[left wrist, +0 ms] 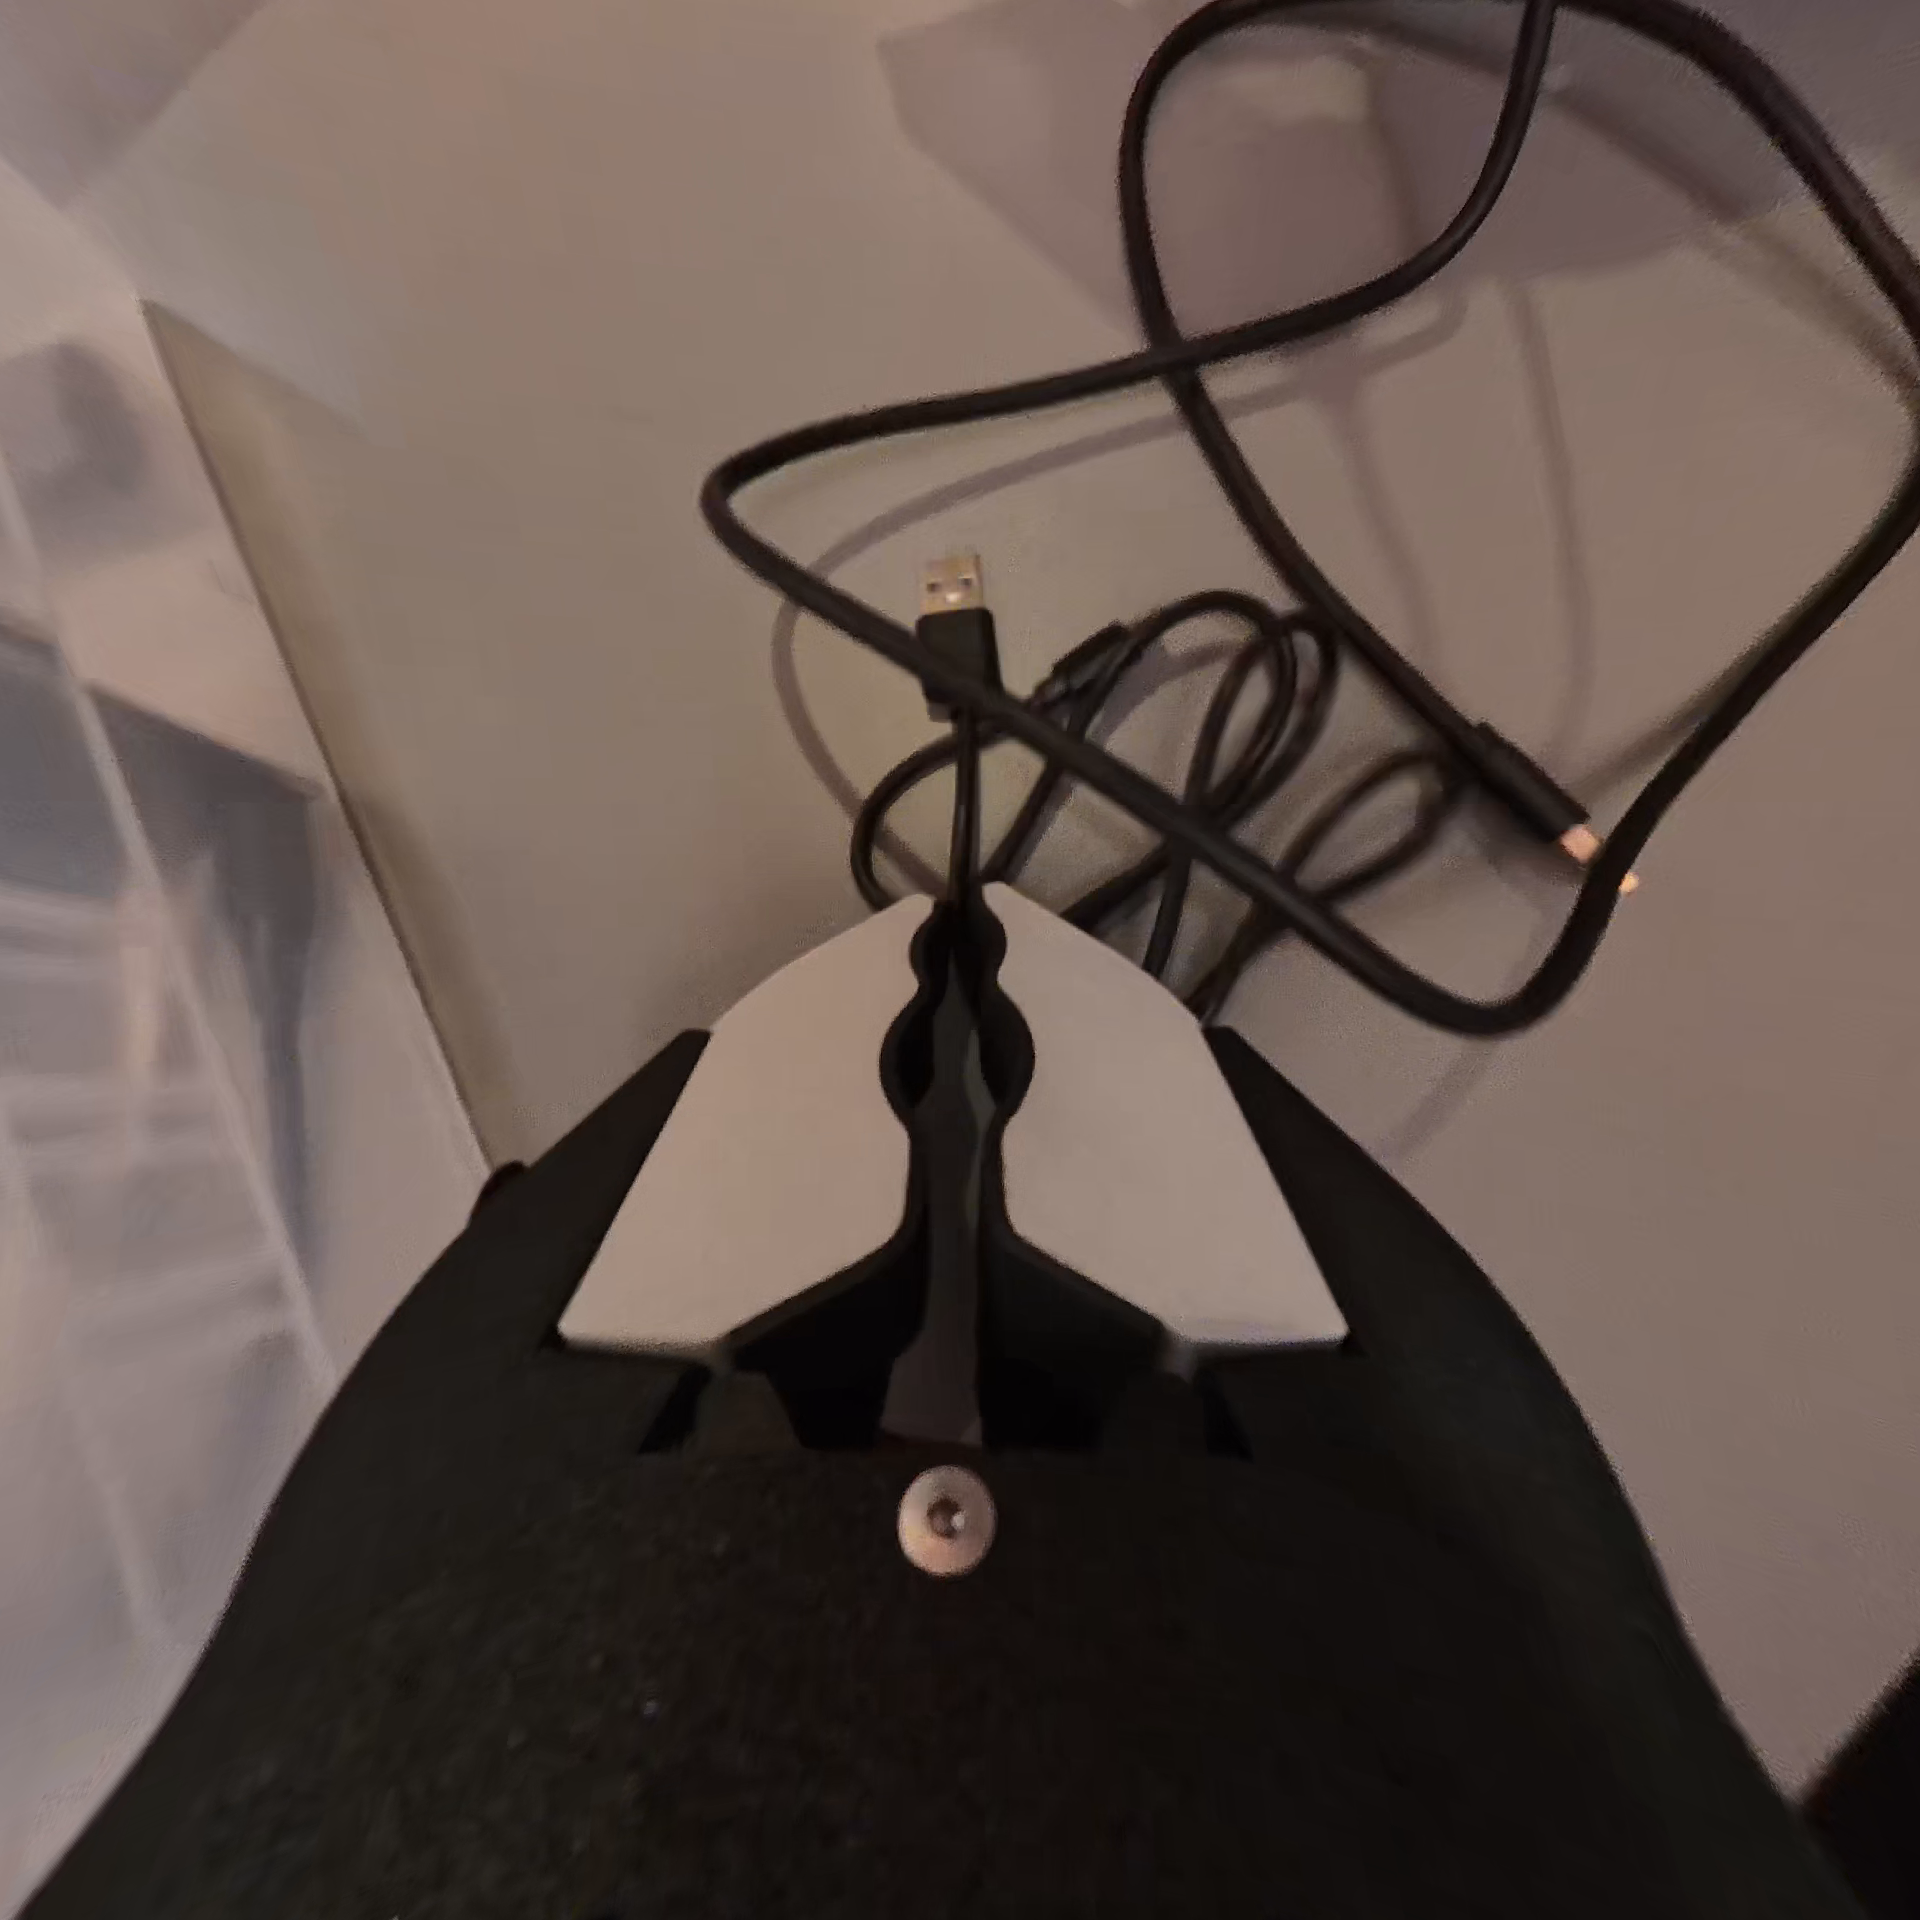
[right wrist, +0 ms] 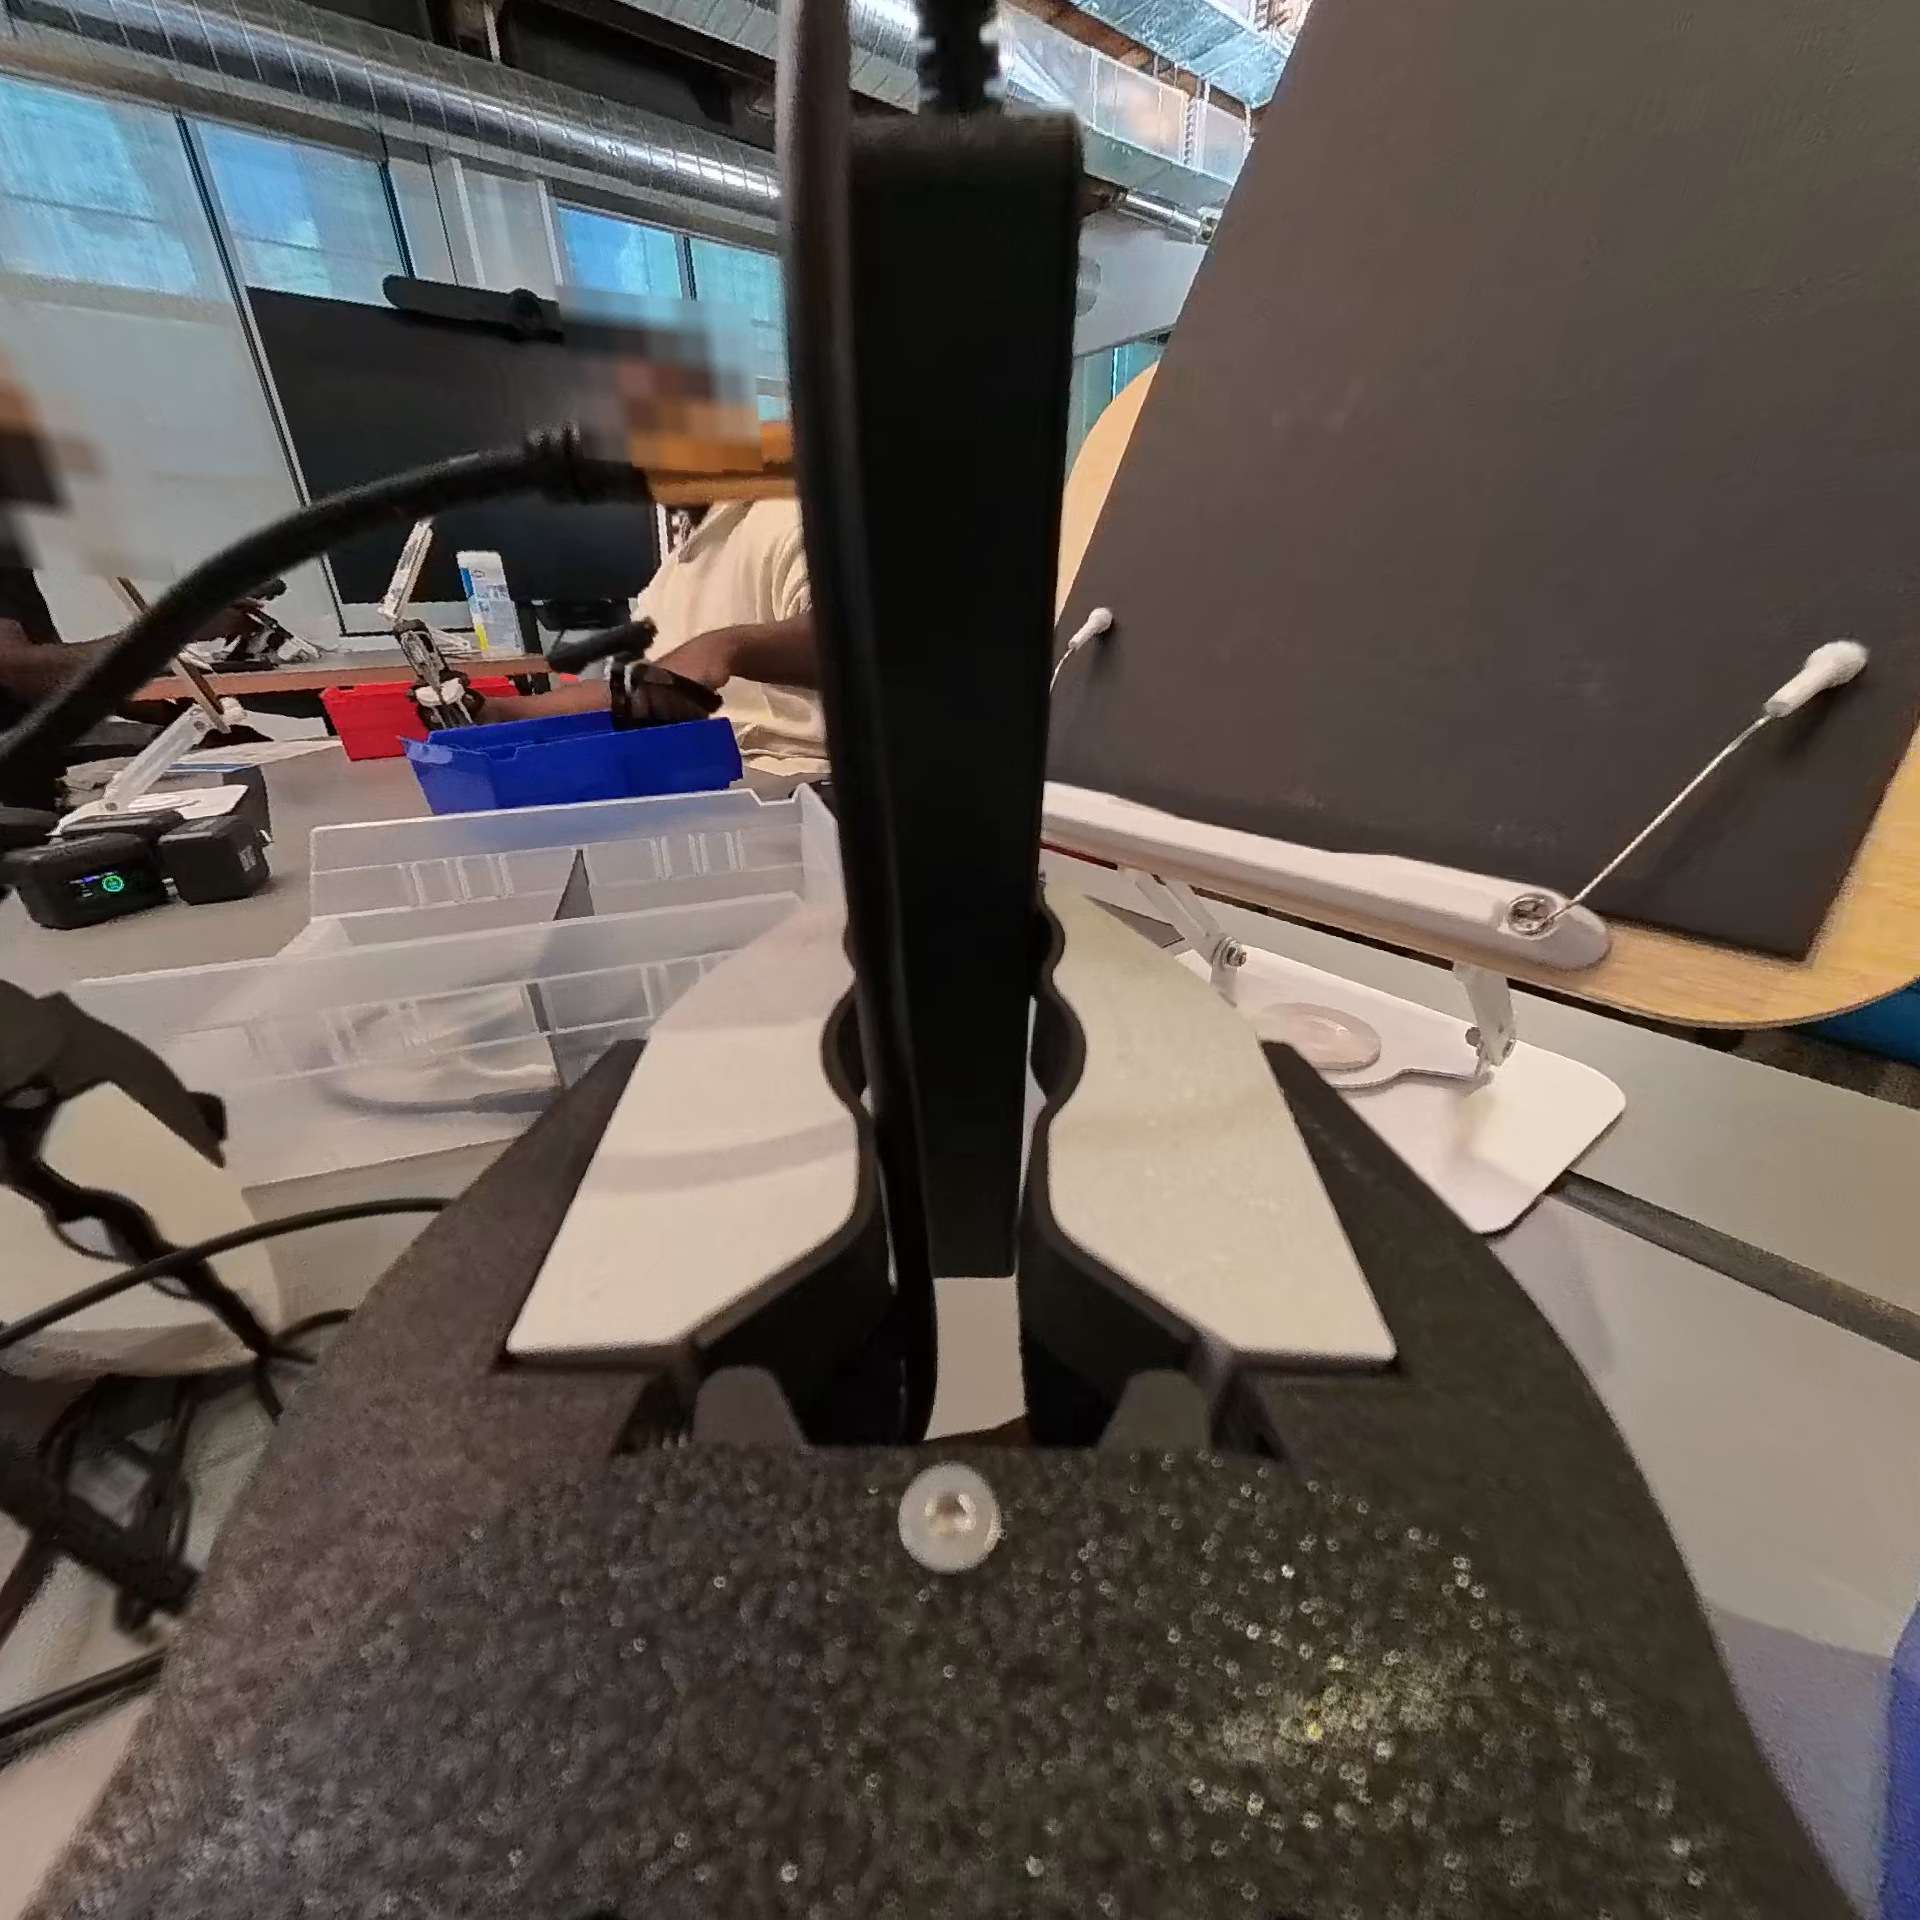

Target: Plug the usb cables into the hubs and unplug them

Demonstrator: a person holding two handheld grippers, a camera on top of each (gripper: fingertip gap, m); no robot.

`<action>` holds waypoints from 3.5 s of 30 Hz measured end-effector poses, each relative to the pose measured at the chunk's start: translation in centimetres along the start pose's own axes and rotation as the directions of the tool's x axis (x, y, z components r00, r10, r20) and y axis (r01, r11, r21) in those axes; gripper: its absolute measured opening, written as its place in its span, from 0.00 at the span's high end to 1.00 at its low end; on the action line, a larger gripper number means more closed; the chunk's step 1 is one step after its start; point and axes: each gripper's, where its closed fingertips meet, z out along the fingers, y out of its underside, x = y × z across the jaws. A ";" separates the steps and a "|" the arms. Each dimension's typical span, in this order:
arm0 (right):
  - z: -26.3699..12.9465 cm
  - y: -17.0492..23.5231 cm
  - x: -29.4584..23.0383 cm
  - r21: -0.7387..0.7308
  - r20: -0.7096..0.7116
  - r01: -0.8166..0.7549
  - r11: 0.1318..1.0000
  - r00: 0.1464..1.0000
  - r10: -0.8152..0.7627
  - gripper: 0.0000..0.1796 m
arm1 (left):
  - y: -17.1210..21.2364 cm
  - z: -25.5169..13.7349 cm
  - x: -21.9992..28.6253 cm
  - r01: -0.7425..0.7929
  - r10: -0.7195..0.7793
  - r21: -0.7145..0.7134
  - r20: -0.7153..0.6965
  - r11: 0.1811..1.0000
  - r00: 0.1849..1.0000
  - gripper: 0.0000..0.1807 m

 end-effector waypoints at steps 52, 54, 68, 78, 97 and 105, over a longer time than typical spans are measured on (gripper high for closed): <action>1.8 5.3 -2.9 -0.181 0.013 0.078 0.980 0.997 -0.077 0.86 | -17.0 -3.0 0.4 0.080 -0.064 0.182 -0.094 0.980 0.994 0.99; 1.9 5.3 -2.9 -0.181 0.013 0.076 0.980 0.997 -0.075 0.86 | -17.1 -3.1 0.3 0.086 -0.069 0.192 -0.093 0.978 0.993 0.99; 1.9 5.5 -2.7 -0.190 0.007 0.068 0.979 0.998 -0.067 0.86 | -17.4 -2.8 0.1 0.095 -0.078 0.221 -0.084 0.971 0.993 0.99; 1.9 6.1 -2.1 -0.207 -0.022 0.014 0.978 1.000 -0.019 0.86 | -18.6 -2.4 -0.4 0.113 -0.116 0.335 -0.011 0.936 0.993 0.99; 2.1 6.1 -3.1 -0.220 -0.011 0.084 0.972 0.996 -0.088 0.86 | -18.5 0.4 -0.7 -0.010 -0.020 0.414 0.067 0.910 0.998 0.94; 2.2 6.5 -3.3 -0.244 -0.011 0.081 0.966 0.996 -0.086 0.86 | -18.0 0.8 -0.7 0.020 -0.037 0.386 0.038 0.922 0.999 0.94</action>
